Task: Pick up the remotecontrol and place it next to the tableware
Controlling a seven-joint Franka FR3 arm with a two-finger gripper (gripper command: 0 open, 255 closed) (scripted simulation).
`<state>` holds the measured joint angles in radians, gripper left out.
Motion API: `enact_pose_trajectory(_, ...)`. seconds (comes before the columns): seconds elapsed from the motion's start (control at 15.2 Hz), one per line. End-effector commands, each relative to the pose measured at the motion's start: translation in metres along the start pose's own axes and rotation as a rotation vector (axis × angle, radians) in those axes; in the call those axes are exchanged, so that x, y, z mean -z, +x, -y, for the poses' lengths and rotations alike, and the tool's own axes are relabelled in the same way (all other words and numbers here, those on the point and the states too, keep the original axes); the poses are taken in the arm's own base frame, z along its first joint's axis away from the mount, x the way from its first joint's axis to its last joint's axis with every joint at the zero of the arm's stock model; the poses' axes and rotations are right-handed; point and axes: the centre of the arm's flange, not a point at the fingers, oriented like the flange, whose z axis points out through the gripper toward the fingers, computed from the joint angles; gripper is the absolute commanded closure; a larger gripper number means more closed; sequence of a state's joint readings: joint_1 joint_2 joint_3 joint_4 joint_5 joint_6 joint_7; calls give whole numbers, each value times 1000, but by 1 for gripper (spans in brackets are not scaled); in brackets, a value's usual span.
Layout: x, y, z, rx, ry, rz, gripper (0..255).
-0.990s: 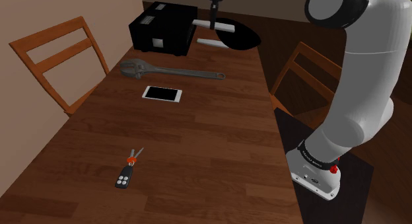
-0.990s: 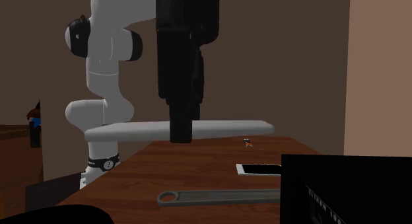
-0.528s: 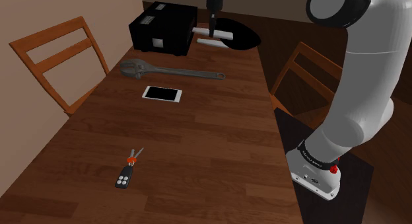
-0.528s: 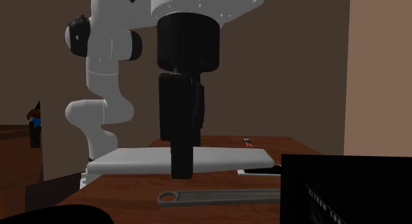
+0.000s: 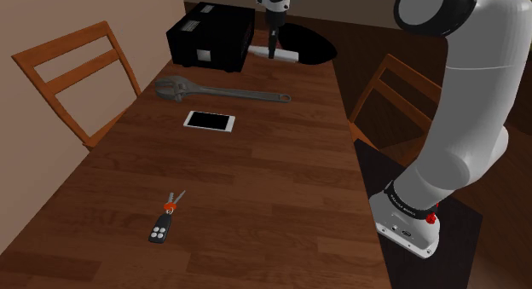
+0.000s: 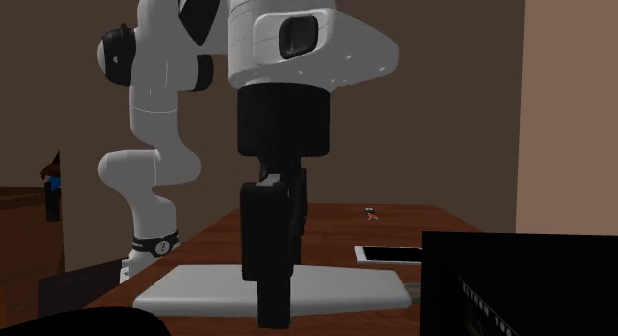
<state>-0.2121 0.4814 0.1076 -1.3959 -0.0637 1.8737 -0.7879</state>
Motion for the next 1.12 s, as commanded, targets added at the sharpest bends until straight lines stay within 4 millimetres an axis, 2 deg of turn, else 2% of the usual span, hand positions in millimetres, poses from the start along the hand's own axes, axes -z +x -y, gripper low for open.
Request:
enact_pose_trajectory(0.0,-10,-1,0,0,-1,-1,255)
enact_pose_trajectory(0.99,-91,0,1,0,-1,-1,255)
enact_pose_trajectory(1.06,-91,0,1,0,-1,-1,255)
